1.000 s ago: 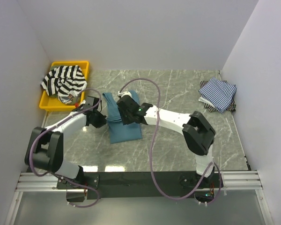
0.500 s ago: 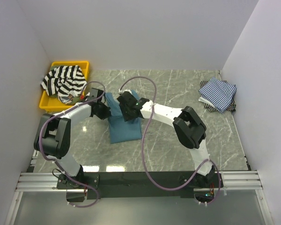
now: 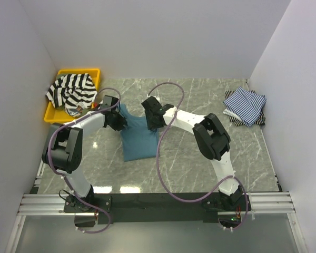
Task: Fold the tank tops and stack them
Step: Fold the tank top
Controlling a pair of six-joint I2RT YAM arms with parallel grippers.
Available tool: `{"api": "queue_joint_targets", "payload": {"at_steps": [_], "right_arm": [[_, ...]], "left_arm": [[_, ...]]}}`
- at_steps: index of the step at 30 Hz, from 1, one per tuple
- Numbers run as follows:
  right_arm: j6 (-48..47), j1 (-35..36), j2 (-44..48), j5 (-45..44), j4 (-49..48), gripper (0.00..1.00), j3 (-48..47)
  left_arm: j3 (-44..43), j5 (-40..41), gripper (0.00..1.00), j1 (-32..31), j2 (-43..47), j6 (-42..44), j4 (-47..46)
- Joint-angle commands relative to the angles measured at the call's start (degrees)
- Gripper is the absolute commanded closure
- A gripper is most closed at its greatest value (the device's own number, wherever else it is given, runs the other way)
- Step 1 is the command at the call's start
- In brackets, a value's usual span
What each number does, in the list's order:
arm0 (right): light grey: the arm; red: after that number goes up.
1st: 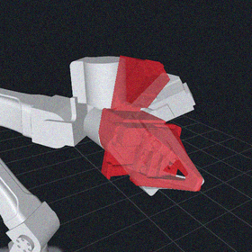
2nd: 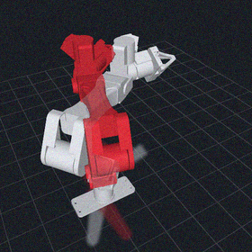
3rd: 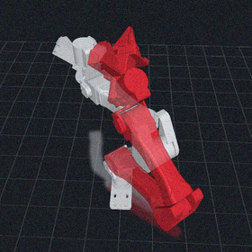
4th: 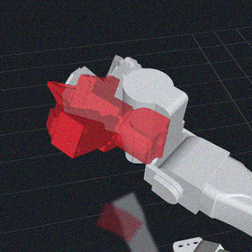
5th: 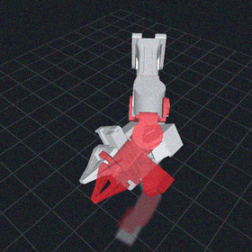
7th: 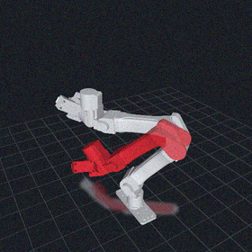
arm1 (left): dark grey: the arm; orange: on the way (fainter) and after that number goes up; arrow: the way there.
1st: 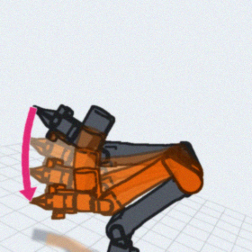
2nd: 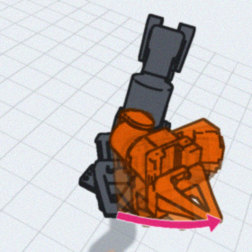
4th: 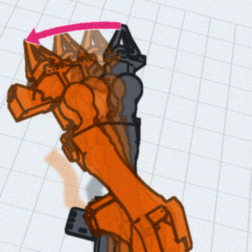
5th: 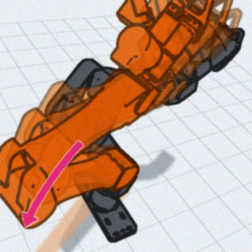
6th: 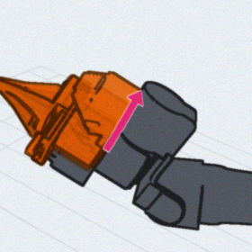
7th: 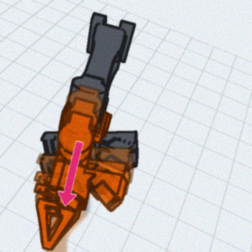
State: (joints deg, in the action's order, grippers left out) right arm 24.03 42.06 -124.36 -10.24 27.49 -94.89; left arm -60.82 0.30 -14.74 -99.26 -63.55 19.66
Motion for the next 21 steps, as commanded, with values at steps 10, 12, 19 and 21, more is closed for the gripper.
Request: {"api": "queue_joint_targets", "payload": {"at_steps": [10, 12, 19, 21], "right_arm": [[1.81, -1.72, 6.93, -0.40, -4.28, 0.58, 5.51], [1.55, -1.81, 8.16, -0.66, -4.28, 0.58, 5.07], [0.49, -0.58, 11.41, -0.04, -6.22, 0.57, 4.81], [-0.12, -0.14, 11.59, -0.22, -5.69, 0.57, 3.84]], "left_arm": [[-13.00, 11.30, 0.62, 4.10, 0.58, 1.85, 6.27], [-15.64, 12.53, 0.62, 5.07, -1.27, 1.76, 8.01], [-22.06, 13.94, 0.65, 6.39, -9.97, 1.59, 9.87], [-23.99, 13.86, 0.72, 7.09, -11.73, 1.41, 10.40]]}}
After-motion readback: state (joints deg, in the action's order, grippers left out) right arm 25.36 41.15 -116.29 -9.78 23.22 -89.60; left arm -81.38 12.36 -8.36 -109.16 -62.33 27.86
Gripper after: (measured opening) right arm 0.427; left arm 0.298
